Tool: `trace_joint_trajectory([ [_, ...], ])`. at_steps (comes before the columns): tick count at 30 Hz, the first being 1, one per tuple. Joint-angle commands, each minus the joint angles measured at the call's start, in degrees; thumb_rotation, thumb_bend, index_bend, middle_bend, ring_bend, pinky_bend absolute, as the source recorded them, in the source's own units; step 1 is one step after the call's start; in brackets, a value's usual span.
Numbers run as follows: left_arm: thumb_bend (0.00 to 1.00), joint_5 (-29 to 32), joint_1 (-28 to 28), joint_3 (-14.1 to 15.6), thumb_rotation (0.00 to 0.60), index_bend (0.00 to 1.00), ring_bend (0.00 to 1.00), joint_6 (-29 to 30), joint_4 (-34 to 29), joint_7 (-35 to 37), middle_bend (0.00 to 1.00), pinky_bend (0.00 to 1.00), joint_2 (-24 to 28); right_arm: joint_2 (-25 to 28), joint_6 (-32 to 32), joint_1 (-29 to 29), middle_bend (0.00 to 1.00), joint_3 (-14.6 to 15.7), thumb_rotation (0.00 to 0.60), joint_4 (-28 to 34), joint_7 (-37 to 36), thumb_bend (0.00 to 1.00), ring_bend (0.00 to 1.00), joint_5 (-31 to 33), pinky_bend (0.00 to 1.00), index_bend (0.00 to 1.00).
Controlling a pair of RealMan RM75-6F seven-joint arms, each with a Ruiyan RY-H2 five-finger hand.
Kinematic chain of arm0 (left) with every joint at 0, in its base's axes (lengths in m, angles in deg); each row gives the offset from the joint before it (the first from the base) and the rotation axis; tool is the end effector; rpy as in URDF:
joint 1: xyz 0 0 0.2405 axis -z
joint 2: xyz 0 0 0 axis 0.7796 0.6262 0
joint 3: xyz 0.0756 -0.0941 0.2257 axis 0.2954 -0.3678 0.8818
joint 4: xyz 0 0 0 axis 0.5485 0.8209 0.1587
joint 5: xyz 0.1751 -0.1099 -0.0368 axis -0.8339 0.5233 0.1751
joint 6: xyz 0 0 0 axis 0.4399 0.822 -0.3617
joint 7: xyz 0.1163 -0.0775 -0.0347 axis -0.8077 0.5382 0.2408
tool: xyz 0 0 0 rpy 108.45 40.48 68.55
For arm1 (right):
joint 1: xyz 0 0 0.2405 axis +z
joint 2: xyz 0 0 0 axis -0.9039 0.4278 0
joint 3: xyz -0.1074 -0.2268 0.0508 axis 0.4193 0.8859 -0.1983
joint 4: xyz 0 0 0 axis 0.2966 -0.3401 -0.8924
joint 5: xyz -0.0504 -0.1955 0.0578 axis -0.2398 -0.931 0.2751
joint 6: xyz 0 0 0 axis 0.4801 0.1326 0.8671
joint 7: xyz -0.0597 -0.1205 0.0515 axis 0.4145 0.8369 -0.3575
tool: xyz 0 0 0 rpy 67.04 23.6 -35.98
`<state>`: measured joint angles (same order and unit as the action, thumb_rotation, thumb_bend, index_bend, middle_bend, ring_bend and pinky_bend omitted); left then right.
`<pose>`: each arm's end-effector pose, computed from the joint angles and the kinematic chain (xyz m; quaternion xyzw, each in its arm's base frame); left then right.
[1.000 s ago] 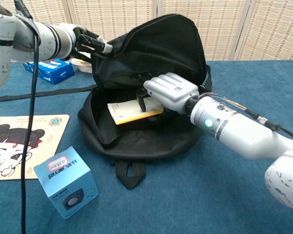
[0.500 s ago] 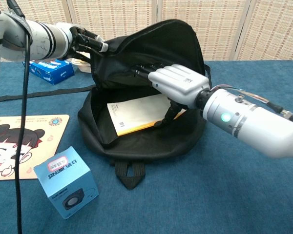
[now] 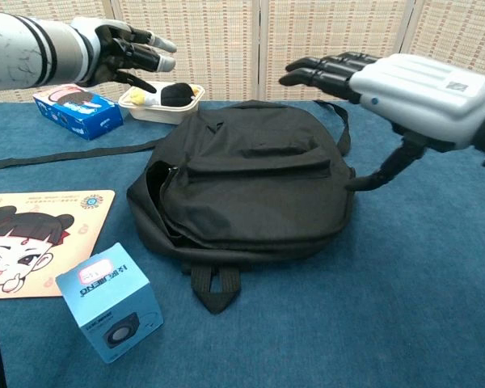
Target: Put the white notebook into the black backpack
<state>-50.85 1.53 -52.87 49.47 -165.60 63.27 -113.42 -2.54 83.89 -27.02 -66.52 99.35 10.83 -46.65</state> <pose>-0.0679 0.4151 0.0418 -0.4335 -0.6822 -0.4947 0.3192 -0.1455 -0.2895 0.0297 0.7883 -0.1804 0.4573 0.3699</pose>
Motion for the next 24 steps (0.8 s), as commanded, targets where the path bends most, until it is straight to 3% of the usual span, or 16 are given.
trace_joint_trajectory([
  [1,0.46,-4.6,-2.24,1.92,0.6,0.18,0.06,0.76,-2.05,0.41,0.12,0.17,2.67,3.84,2.25,-2.68,0.0,0.81,0.6,2.77,-0.71,0.04,0.0,0.19,0.0,0.0],
  [8,0.44,-17.02,-8.3,6.75,0.6,0.19,0.06,2.96,-4.45,1.92,0.12,0.16,8.95,11.14,5.09,-6.97,0.03,0.99,0.6,6.13,-3.45,0.21,0.0,2.5,0.01,0.01],
  [13,0.44,-27.03,-13.21,11.35,0.6,0.19,0.06,5.06,-5.94,2.96,0.12,0.16,13.65,15.75,6.04,-9.94,0.12,1.32,0.6,7.56,-8.54,0.34,0.03,4.76,0.13,0.12],
  [17,0.44,-34.43,-17.58,15.08,0.6,0.2,0.06,8.36,-6.93,4.09,0.12,0.16,16.97,19.61,5.66,-12.0,0.2,2.04,0.6,7.76,-13.25,0.38,0.1,5.99,0.19,0.18],
  [24,0.44,-43.8,-24.26,20.19,0.6,0.21,0.06,15.97,-7.01,5.39,0.12,0.16,19.58,22.59,6.62,-15.51,0.22,2.56,0.6,6.45,-17.91,0.39,0.12,7.07,0.2,0.19],
])
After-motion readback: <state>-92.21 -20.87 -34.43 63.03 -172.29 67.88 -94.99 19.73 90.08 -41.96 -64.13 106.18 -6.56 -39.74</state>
